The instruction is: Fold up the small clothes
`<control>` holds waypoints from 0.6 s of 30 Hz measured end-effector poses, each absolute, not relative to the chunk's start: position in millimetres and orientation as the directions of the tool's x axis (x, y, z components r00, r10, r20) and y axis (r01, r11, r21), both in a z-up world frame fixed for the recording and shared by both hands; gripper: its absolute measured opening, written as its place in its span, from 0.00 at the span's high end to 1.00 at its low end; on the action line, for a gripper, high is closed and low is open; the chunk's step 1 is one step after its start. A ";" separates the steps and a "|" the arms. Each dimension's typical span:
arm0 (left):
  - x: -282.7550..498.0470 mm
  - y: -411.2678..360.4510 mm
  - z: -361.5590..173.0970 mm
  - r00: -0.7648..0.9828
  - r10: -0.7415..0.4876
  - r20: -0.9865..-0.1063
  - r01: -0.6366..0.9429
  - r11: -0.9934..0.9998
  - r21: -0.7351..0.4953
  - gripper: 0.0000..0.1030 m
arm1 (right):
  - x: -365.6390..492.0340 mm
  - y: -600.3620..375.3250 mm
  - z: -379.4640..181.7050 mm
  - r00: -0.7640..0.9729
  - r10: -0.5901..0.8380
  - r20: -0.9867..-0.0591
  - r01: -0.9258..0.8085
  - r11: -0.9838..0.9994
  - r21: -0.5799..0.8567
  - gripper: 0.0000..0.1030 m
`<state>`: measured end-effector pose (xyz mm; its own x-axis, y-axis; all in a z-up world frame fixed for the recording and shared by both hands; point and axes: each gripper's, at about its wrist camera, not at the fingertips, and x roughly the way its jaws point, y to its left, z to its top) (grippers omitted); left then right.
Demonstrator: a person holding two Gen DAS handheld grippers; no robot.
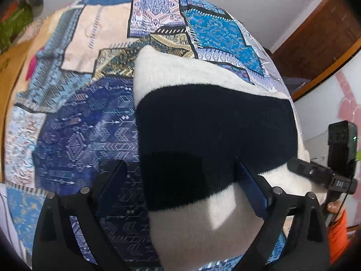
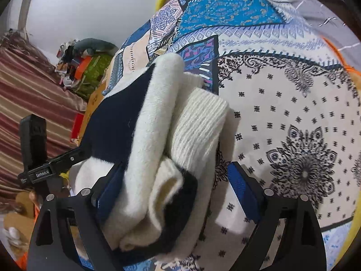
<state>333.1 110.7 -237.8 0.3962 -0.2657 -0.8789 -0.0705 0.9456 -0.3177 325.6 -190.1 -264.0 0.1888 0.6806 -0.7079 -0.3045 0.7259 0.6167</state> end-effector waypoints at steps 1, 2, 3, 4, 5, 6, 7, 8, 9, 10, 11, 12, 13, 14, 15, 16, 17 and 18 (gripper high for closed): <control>334.4 110.7 -239.3 0.392 -0.277 -0.877 -0.074 0.941 -0.330 0.05 | 326.0 -189.7 -265.0 0.185 0.688 -0.702 -0.304 0.719 0.625 0.14; 336.2 111.7 -241.9 0.385 -0.298 -0.874 -0.080 0.932 -0.353 0.05 | 327.1 -189.8 -266.0 0.181 0.694 -0.697 -0.303 0.713 0.632 0.14; 337.4 112.8 -243.7 0.379 -0.315 -0.870 -0.086 0.924 -0.372 0.04 | 327.4 -189.1 -267.7 0.175 0.703 -0.690 -0.299 0.705 0.643 0.14; 338.3 113.3 -245.1 0.375 -0.327 -0.867 -0.090 0.918 -0.386 0.04 | 328.6 -188.9 -268.7 0.170 0.709 -0.684 -0.297 0.699 0.650 0.14; 339.6 114.0 -247.6 0.368 -0.348 -0.862 -0.098 0.908 -0.408 0.04 | 329.4 -188.8 -270.2 0.166 0.716 -0.678 -0.295 0.693 0.658 0.13; 340.3 114.5 -249.3 0.363 -0.362 -0.859 -0.103 0.900 -0.423 0.04 | 329.1 -188.3 -271.1 0.166 0.721 -0.672 -0.294 0.687 0.665 0.13; 340.9 115.0 -251.0 0.359 -0.377 -0.854 -0.108 0.892 -0.439 0.04 | 329.6 -187.4 -271.1 0.167 0.725 -0.669 -0.296 0.684 0.667 0.13; 341.7 115.3 -253.1 0.352 -0.397 -0.848 -0.115 0.880 -0.460 0.04 | 328.9 -186.5 -270.8 0.166 0.728 -0.665 -0.300 0.680 0.669 0.14; 341.8 115.3 -253.7 0.350 -0.407 -0.844 -0.118 0.874 -0.471 0.04 | 328.7 -185.2 -270.3 0.166 0.731 -0.662 -0.304 0.676 0.671 0.18; 342.2 115.2 -254.3 0.347 -0.417 -0.840 -0.119 0.869 -0.481 0.05 | 328.9 -184.1 -270.0 0.164 0.738 -0.655 -0.308 0.669 0.676 0.20; 342.0 114.5 -254.6 0.346 -0.427 -0.836 -0.120 0.863 -0.490 0.05 | 329.3 -182.7 -269.3 0.164 0.739 -0.654 -0.309 0.668 0.677 0.21; 341.6 114.0 -254.1 0.346 -0.437 -0.830 -0.117 0.858 -0.500 0.10 | 328.1 -182.0 -268.1 0.166 0.739 -0.653 -0.313 0.667 0.676 0.24; 341.0 113.4 -253.0 0.348 -0.450 -0.822 -0.113 0.851 -0.514 0.11 | 328.5 -182.0 -267.1 0.165 0.741 -0.651 -0.317 0.665 0.676 0.26; 341.2 113.2 -252.1 0.350 -0.449 -0.822 -0.115 0.850 -0.514 0.12 | 328.2 -182.2 -265.9 0.167 0.742 -0.650 -0.321 0.664 0.675 0.30; 340.5 112.2 -250.7 0.354 -0.447 -0.822 -0.112 0.852 -0.512 0.14 | 326.9 -183.4 -264.7 0.169 0.743 -0.648 -0.326 0.662 0.674 0.34; 339.4 110.7 -248.8 0.357 -0.441 -0.823 -0.105 0.857 -0.505 0.16 | 326.4 -184.1 -263.2 0.170 0.743 -0.647 -0.331 0.661 0.673 0.37; 337.9 109.7 -246.6 0.360 -0.436 -0.825 -0.101 0.861 -0.499 0.17 | 325.7 -184.2 -261.7 0.172 0.743 -0.646 -0.334 0.661 0.671 0.42; 336.4 109.1 -244.1 0.362 -0.433 -0.825 -0.098 0.863 -0.495 0.19 | 325.2 -184.2 -259.8 0.173 0.744 -0.646 -0.338 0.661 0.670 0.46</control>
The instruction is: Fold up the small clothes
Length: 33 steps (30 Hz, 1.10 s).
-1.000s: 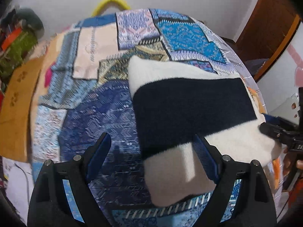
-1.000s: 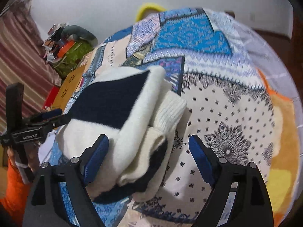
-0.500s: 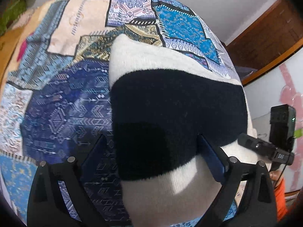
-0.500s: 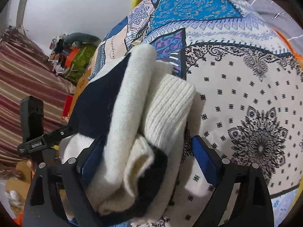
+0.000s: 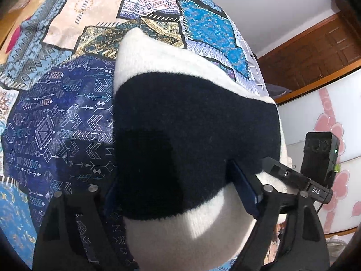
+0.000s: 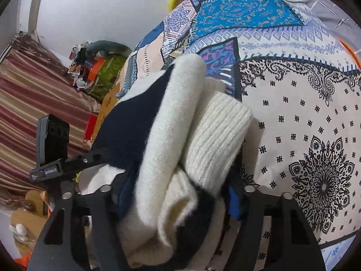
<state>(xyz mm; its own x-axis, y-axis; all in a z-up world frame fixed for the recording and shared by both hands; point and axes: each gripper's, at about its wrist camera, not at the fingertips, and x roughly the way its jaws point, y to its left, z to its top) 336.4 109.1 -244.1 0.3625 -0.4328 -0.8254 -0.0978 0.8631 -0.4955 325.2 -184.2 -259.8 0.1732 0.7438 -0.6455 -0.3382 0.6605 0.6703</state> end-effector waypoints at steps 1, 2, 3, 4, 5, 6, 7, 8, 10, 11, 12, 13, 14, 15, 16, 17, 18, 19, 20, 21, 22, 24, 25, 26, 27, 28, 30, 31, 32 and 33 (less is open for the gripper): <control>336.4 109.4 -242.7 0.365 -0.431 -0.826 -0.096 0.865 -0.493 0.23 | 324.6 -183.3 -256.7 0.176 0.742 -0.647 -0.346 0.662 0.665 0.48; 334.9 108.5 -238.3 0.370 -0.425 -0.826 -0.091 0.868 -0.487 0.26 | 323.2 -183.0 -253.2 0.183 0.738 -0.650 -0.356 0.666 0.656 0.50; 333.5 108.3 -234.1 0.376 -0.422 -0.825 -0.087 0.871 -0.484 0.30 | 323.5 -182.4 -250.1 0.188 0.734 -0.653 -0.363 0.669 0.648 0.52; 333.1 108.3 -231.5 0.380 -0.420 -0.824 -0.083 0.872 -0.482 0.35 | 322.6 -181.6 -246.2 0.194 0.730 -0.655 -0.374 0.673 0.639 0.53; 331.0 107.5 -225.7 0.388 -0.414 -0.823 -0.075 0.876 -0.476 0.38 | 322.1 -181.0 -242.8 0.202 0.727 -0.656 -0.382 0.675 0.631 0.54; 330.2 107.0 -222.2 0.393 -0.411 -0.822 -0.069 0.879 -0.472 0.42 | 321.6 -179.5 -238.3 0.212 0.726 -0.654 -0.390 0.677 0.625 0.54; 329.0 106.2 -218.4 0.398 -0.406 -0.823 -0.062 0.883 -0.466 0.44 | 321.2 -179.3 -233.3 0.220 0.728 -0.649 -0.398 0.675 0.622 0.55; 326.4 104.7 -212.5 0.405 -0.397 -0.823 -0.055 0.889 -0.455 0.44 | 321.0 -178.7 -229.3 0.225 0.731 -0.645 -0.404 0.672 0.621 0.55; 322.1 103.4 -203.0 0.420 -0.382 -0.823 -0.042 0.898 -0.438 0.46 | 319.3 -175.3 -216.4 0.240 0.735 -0.634 -0.430 0.666 0.609 0.55; 318.7 103.5 -196.0 0.433 -0.375 -0.820 -0.036 0.902 -0.431 0.46 | 318.6 -173.3 -210.2 0.247 0.736 -0.630 -0.444 0.664 0.602 0.55; 315.5 104.7 -190.2 0.445 -0.370 -0.816 -0.033 0.903 -0.428 0.46 | 316.0 -170.5 -201.7 0.256 0.736 -0.626 -0.463 0.662 0.589 0.55; 312.7 106.0 -184.4 0.458 -0.366 -0.810 -0.030 0.904 -0.426 0.46 | 315.6 -167.2 -196.1 0.264 0.735 -0.624 -0.477 0.662 0.578 0.55; 308.8 109.4 -175.9 0.477 -0.363 -0.801 -0.028 0.904 -0.427 0.46 | 314.7 -163.7 -189.9 0.272 0.735 -0.621 -0.491 0.661 0.568 0.55; 305.1 113.0 -169.6 0.491 -0.362 -0.792 -0.027 0.903 -0.429 0.46 | 313.3 -160.3 -183.3 0.280 0.736 -0.617 -0.505 0.659 0.557 0.56; 301.8 116.2 -163.9 0.504 -0.361 -0.785 -0.026 0.902 -0.431 0.46 | 311.5 -157.0 -176.5 0.287 0.738 -0.611 -0.519 0.655 0.549 0.56; 297.6 120.1 -157.0 0.518 -0.359 -0.776 -0.024 0.901 -0.433 0.46 | 310.7 -154.3 -171.7 0.291 0.741 -0.605 -0.528 0.652 0.544 0.56; 293.6 123.8 -150.2 0.531 -0.356 -0.769 -0.023 0.901 -0.433 0.46 | 308.7 -150.8 -165.4 0.294 0.746 -0.597 -0.540 0.646 0.540 0.56; 289.2 127.5 -144.1 0.543 -0.352 -0.762 -0.022 0.902 -0.432 0.46 | 308.3 -146.9 -161.0 0.296 0.749 -0.593 -0.548 0.641 0.538 0.56; 285.0 131.8 -138.7 0.554 -0.347 -0.757 -0.022 0.903 -0.430 0.46 | 307.3 -142.7 -156.6 0.297 0.753 -0.587 -0.557 0.636 0.534 0.56; 281.6 135.7 -134.2 0.566 -0.340 -0.751 -0.024 0.904 -0.426 0.46 | 305.3 -137.5 -151.9 0.299 0.757 -0.581 -0.567 0.631 0.530 0.56; 279.8 139.4 -131.6 0.575 -0.332 -0.747 -0.027 0.906 -0.423 0.46 | 303.5 -133.1 -148.6 0.300 0.759 -0.578 -0.577 0.626 0.525 0.56; 273.5 148.5 -126.6 0.589 -0.320 -0.742 -0.035 0.907 -0.419 0.46 | 300.8 -123.6 -144.8 0.300 0.763 -0.573 -0.592 0.620 0.515 0.56; 270.8 153.2 -124.7 0.594 -0.313 -0.741 -0.040 0.908 -0.416 0.46 | 299.2 -117.8 -143.7 0.298 0.764 -0.572 -0.600 0.616 0.511 0.56; 271.5 157.2 -124.9 0.598 -0.306 -0.741 -0.047 0.909 -0.414 0.46 | 298.2 -112.6 -143.5 0.294 0.766 -0.572 -0.605 0.612 0.509 0.56; 269.0 163.1 -124.9 0.601 -0.299 -0.741 -0.055 0.910 -0.412 0.46 | 297.4 -105.5 -144.3 0.289 0.767 -0.573 -0.612 0.608 0.506 0.56; 266.9 169.2 -126.3 0.602 -0.293 -0.743 -0.065 0.910 -0.410 0.46 | 296.7 -101.6 -145.6 0.283 0.768 -0.574 -0.615 0.605 0.506 0.56; 263.3 179.7 -132.3 0.598 -0.282 -0.750 -0.083 0.909 -0.408 0.46 | 297.2 -91.5 -150.7 0.268 0.768 -0.581 -0.617 0.600 0.509 0.56; 262.6 183.6 -135.9 0.594 -0.280 -0.754 -0.090 0.908 -0.409 0.46 | 299.1 -86.2 -154.8 0.257 0.768 -0.587 -0.615 0.598 0.514 0.56; 262.3 189.1 -141.7 0.588 -0.277 -0.760 -0.103 0.906 -0.410 0.46 | 301.1 -80.8 -159.8 0.246 0.767 -0.593 -0.611 0.598 0.519 0.56; 262.3 193.7 -147.9 0.580 -0.276 -0.766 -0.114 0.904 -0.412 0.46 | 302.4 -77.0 -163.6 0.235 0.766 -0.599 -0.606 0.597 0.526 0.56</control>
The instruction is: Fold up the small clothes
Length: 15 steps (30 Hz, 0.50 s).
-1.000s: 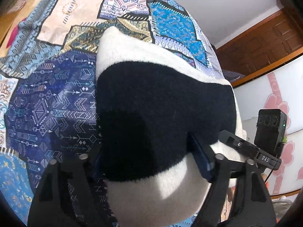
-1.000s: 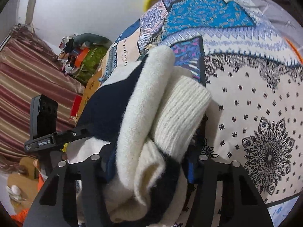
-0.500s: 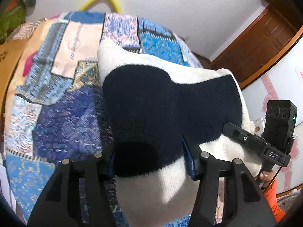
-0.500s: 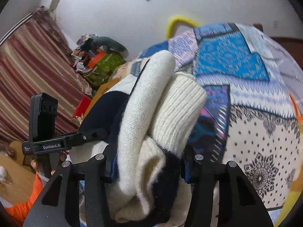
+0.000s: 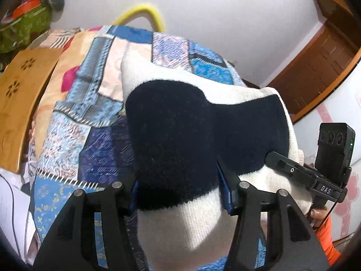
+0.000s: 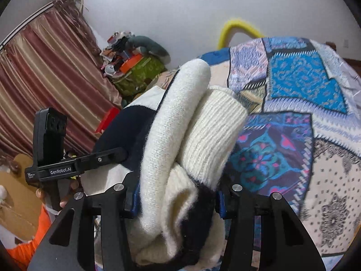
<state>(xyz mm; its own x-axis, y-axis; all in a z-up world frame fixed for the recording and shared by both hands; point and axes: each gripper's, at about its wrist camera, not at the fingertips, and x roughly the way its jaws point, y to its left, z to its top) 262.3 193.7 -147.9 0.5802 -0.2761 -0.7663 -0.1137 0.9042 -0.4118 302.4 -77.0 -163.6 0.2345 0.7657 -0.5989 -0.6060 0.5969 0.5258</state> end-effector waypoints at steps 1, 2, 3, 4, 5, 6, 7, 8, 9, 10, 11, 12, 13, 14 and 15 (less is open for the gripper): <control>261.9 197.3 -153.3 0.573 -0.276 -0.772 -0.122 0.903 -0.413 0.46 | 304.6 -71.1 -169.4 0.223 0.761 -0.609 -0.601 0.599 0.529 0.56; 262.2 201.8 -162.1 0.560 -0.276 -0.781 -0.135 0.900 -0.415 0.46 | 307.1 -66.4 -176.1 0.212 0.756 -0.620 -0.596 0.602 0.531 0.56; 262.8 204.8 -170.8 0.547 -0.278 -0.790 -0.147 0.897 -0.417 0.46 | 308.2 -63.3 -181.2 0.197 0.752 -0.630 -0.590 0.604 0.536 0.56; 263.3 206.0 -178.9 0.533 -0.279 -0.799 -0.158 0.894 -0.418 0.46 | 309.8 -59.5 -188.5 0.183 0.744 -0.642 -0.584 0.608 0.538 0.56; 264.0 207.4 -187.5 0.518 -0.282 -0.808 -0.169 0.892 -0.420 0.46 | 311.4 -57.2 -195.2 0.168 0.738 -0.653 -0.577 0.611 0.542 0.56; 265.0 209.3 -196.7 0.503 -0.282 -0.817 -0.182 0.889 -0.419 0.46 | 313.4 -55.3 -202.7 0.156 0.731 -0.664 -0.569 0.616 0.545 0.56; 264.4 210.2 -202.8 0.493 -0.281 -0.823 -0.193 0.887 -0.418 0.46 | 315.3 -53.1 -210.9 0.141 0.723 -0.676 -0.561 0.621 0.547 0.56; 266.1 211.4 -212.9 0.476 -0.280 -0.834 -0.205 0.886 -0.415 0.46 | 316.4 -52.0 -217.5 0.131 0.716 -0.686 -0.556 0.626 0.547 0.56; 266.4 211.8 -219.5 0.466 -0.280 -0.839 -0.210 0.886 -0.413 0.46 | 317.2 -51.9 -224.4 0.122 0.709 -0.695 -0.552 0.630 0.546 0.56; 266.1 211.9 -225.5 0.458 -0.280 -0.844 -0.215 0.886 -0.410 0.46 | 316.5 -50.8 -230.1 0.119 0.699 -0.705 -0.548 0.638 0.541 0.55; 265.8 212.2 -229.6 0.457 -0.278 -0.845 -0.216 0.887 -0.408 0.46 | 315.9 -51.5 -233.1 0.121 0.694 -0.710 -0.545 0.644 0.537 0.55; 264.8 212.6 -232.6 0.465 -0.279 -0.840 -0.211 0.887 -0.411 0.45 | 315.8 -52.3 -235.9 0.119 0.694 -0.710 -0.540 0.645 0.540 0.55; 263.9 212.7 -232.8 0.472 -0.283 -0.835 -0.206 0.885 -0.417 0.44 | 316.3 -55.0 -237.9 0.116 0.699 -0.706 -0.532 0.644 0.550 0.55; 263.3 213.0 -232.9 0.478 -0.286 -0.831 -0.204 0.884 -0.422 0.43 | 317.3 -57.1 -239.4 0.113 0.703 -0.702 -0.528 0.641 0.557 0.54; 262.0 213.5 -234.8 0.482 -0.289 -0.827 -0.202 0.882 -0.426 0.42 | 317.5 -59.2 -240.8 0.113 0.704 -0.701 -0.528 0.641 0.558 0.53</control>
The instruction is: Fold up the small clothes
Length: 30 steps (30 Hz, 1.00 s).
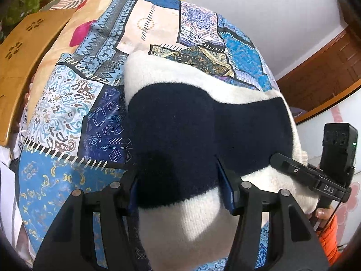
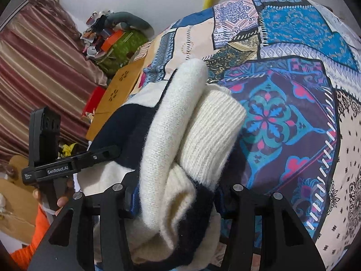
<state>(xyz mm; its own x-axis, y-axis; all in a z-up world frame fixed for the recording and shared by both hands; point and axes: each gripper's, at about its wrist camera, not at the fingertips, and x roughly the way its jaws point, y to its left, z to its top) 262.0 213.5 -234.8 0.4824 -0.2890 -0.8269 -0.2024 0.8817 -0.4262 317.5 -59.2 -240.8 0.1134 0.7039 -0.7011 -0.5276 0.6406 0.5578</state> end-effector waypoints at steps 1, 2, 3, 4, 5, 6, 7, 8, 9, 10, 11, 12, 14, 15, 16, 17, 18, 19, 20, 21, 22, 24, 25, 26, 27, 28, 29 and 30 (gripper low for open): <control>261.4 213.6 -234.2 0.482 -0.289 -0.827 -0.204 0.881 -0.427 0.40 | 317.3 -60.7 -242.1 0.115 0.701 -0.704 -0.528 0.643 0.554 0.53; 260.4 213.2 -235.0 0.481 -0.286 -0.829 -0.207 0.882 -0.425 0.38 | 316.3 -61.9 -242.6 0.119 0.698 -0.706 -0.529 0.646 0.550 0.52; 259.9 213.9 -236.2 0.480 -0.279 -0.832 -0.213 0.883 -0.419 0.36 | 314.3 -63.4 -242.5 0.122 0.696 -0.707 -0.529 0.649 0.547 0.51; 258.6 214.3 -236.2 0.481 -0.270 -0.834 -0.220 0.884 -0.413 0.34 | 311.1 -64.9 -241.4 0.128 0.694 -0.708 -0.529 0.652 0.543 0.51; 256.2 214.4 -234.3 0.485 -0.253 -0.837 -0.228 0.888 -0.401 0.34 | 309.3 -66.7 -239.8 0.136 0.692 -0.709 -0.530 0.655 0.538 0.50; 254.5 214.6 -231.6 0.488 -0.241 -0.839 -0.232 0.891 -0.391 0.34 | 307.1 -67.8 -237.8 0.141 0.690 -0.710 -0.530 0.658 0.534 0.50; 253.8 214.7 -228.4 0.489 -0.224 -0.843 -0.237 0.896 -0.375 0.34 | 304.9 -69.6 -235.2 0.149 0.686 -0.712 -0.529 0.663 0.529 0.50; 252.0 213.8 -222.5 0.490 -0.193 -0.850 -0.244 0.906 -0.346 0.34 | 303.8 -71.9 -233.3 0.155 0.683 -0.714 -0.528 0.668 0.524 0.50; 250.1 212.7 -216.6 0.494 -0.162 -0.854 -0.248 0.916 -0.317 0.34 | 302.6 -74.5 -230.6 0.161 0.679 -0.716 -0.529 0.672 0.519 0.50; 247.8 211.6 -209.8 0.501 -0.127 -0.856 -0.249 0.926 -0.283 0.34 | 300.7 -78.0 -226.1 0.171 0.674 -0.718 -0.530 0.678 0.510 0.50; 245.9 210.2 -204.7 0.507 -0.103 -0.856 -0.249 0.933 -0.260 0.34 | 299.1 -81.1 -221.5 0.183 0.672 -0.717 -0.533 0.681 0.502 0.50; 241.7 207.1 -194.1 0.521 -0.064 -0.851 -0.244 0.944 -0.221 0.34 | 297.3 -84.8 -215.4 0.199 0.670 -0.715 -0.537 0.685 0.493 0.50; 233.5 202.1 -177.0 0.554 -0.027 -0.832 -0.230 0.956 -0.184 0.34 | 294.1 -91.2 -203.9 0.228 0.670 -0.706 -0.544 0.690 0.478 0.50; 228.6 199.2 -167.9 0.572 -0.011 -0.820 -0.225 0.959 -0.170 0.34 | 290.9 -95.2 -197.3 0.243 0.674 -0.698 -0.549 0.689 0.474 0.50; 225.8 196.6 -160.9 0.584 0.000 -0.812 -0.223 0.962 -0.160 0.34 | 287.5 -99.3 -188.1 0.262 0.679 -0.686 -0.555 0.688 0.468 0.50; 219.5 192.6 -148.4 0.606 0.014 -0.795 -0.214 0.966 -0.147 0.34 | 284.5 -102.6 -180.1 0.279 0.682 -0.676 -0.561 0.687 0.462 0.50; 213.9 188.5 -136.8 0.626 0.020 -0.779 -0.203 0.969 -0.138 0.34 | 280.5 -105.9 -170.5 0.297 0.687 -0.664 -0.569 0.686 0.455 0.50; 209.1 185.4 -127.9 0.642 0.023 -0.767 -0.194 0.972 -0.133 0.34 | 275.0 -108.9 -159.4 0.317 0.693 -0.647 -0.580 0.682 0.446 0.50; 200.1 180.3 -112.9 0.671 0.027 -0.741 -0.180 0.975 -0.127 0.34 | 270.1 -111.0 -149.0 0.336 0.700 -0.630 -0.590 0.678 0.438 0.50; 192.9 176.0 -100.8 0.694 0.029 -0.719 -0.169 0.978 -0.124 0.34 | 262.8 -113.3 -137.9 0.357 0.706 -0.611 -0.603 0.674 0.427 0.50; 187.3 172.2 -91.5 0.711 0.030 -0.702 -0.161 0.980 -0.121 0.34 | 254.1 -115.5 -125.3 0.380 0.714 -0.588 -0.620 0.668 0.411 0.50; 171.3 163.4 -66.6 0.758 0.039 -0.651 -0.143 0.984 -0.108 0.34 | 236.1 -119.1 -101.3 0.422 0.728 -0.539 -0.650 0.658 0.380 0.50; 162.9 159.4 -55.0 0.780 0.045 -0.624 -0.139 0.985 -0.103 0.34 | 228.9 -120.4 -91.6 0.437 0.736 -0.516 -0.662 0.652 0.370 0.50; 151.3 154.5 -41.0 0.808 0.052 -0.587 -0.134 0.986 -0.097 0.34 | 221.1 -122.2 -82.0 0.452 0.745 -0.491 -0.673 0.646 0.360 0.50; 142.0 150.1 -29.9 0.829 0.055 -0.557 -0.129 0.987 -0.094 0.34 | 212.6 -124.3 -71.6 0.469 0.752 -0.463 -0.685 0.641 0.346 0.50; 133.3 146.5 -20.5 0.846 0.057 -0.531 -0.124 0.988 -0.092 0.34 | 201.7 -127.0 -60.5 0.490 0.758 -0.432 -0.697 0.637 0.327 0.50; 123.5 142.3 -11.3 0.863 0.059 -0.502 -0.120 0.989 -0.091 0.34 | 192.7 -128.5 -52.1 0.505 0.762 -0.405 -0.707 0.635 0.312 0.50; 113.8 138.4 -2.4 0.879 0.063 -0.472 -0.119 0.989 -0.088 0.34 | 182.3 -130.1 -43.7 0.519 0.767 -0.377 -0.717 0.631 0.297 0.50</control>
<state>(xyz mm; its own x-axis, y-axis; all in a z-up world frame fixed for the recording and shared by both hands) 113.8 138.4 -2.4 0.8792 0.0634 -0.4722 -0.1185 0.9891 -0.0879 182.3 -130.1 -43.7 0.5189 0.7671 -0.3773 -0.7168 0.6309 0.2970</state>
